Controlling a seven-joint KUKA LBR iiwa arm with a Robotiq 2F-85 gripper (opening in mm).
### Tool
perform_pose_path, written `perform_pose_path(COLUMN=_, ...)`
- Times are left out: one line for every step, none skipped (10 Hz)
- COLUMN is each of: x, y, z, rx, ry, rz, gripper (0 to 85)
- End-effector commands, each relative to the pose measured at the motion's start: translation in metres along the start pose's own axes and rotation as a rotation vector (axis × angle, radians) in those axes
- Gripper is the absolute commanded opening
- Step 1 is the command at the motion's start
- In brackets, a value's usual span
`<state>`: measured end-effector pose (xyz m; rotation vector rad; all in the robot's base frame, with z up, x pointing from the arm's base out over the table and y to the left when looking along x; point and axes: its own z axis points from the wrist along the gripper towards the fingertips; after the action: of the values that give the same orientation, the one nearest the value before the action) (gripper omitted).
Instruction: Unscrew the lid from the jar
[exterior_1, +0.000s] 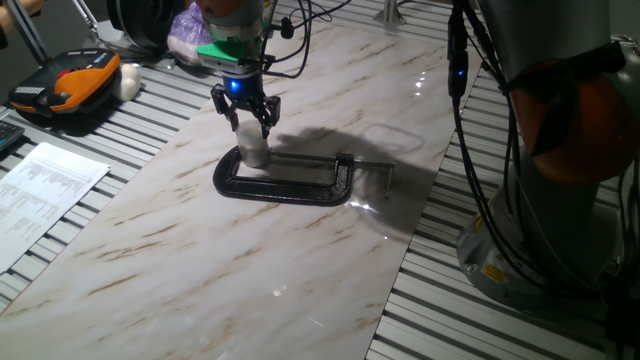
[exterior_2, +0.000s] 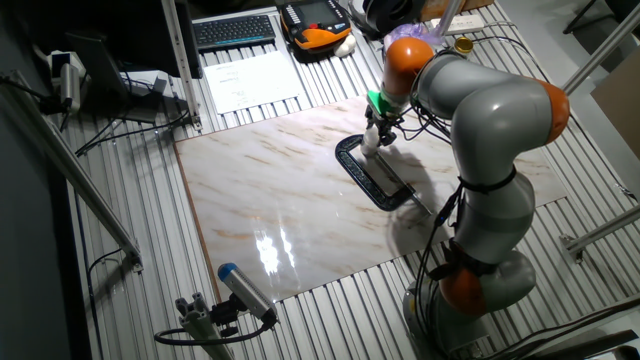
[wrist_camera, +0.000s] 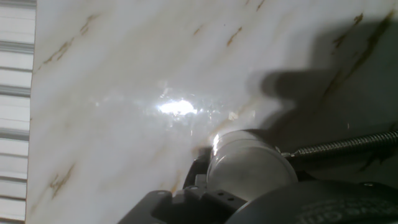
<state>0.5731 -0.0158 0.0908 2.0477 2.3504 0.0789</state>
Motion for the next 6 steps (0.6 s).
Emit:
perform_pose_path(x=0.0001, y=0.0005, z=-0.0001, rx=-0.005, ry=0.002, rz=-0.010, gripper=0.0)
perform_pose_path(x=0.0002, y=0.0010, z=0.0001, rx=-0.011, ry=0.007, rz=-0.022, gripper=0.0)
perform_pose_path(x=0.0003, y=0.0012, z=0.0001, rx=-0.012, ry=0.006, rz=-0.034, gripper=0.0)
perform_pose_path(x=0.0004, y=0.0014, z=0.0001, rx=-0.014, ry=0.005, rz=-0.047, gripper=0.0)
perform_pose_path(x=0.0005, y=0.0016, z=0.0001, rx=-0.015, ry=0.005, rz=-0.059, gripper=0.0)
perform_pose_path(x=0.0006, y=0.0019, z=-0.0004, rx=-0.015, ry=0.004, rz=-0.076, gripper=0.0)
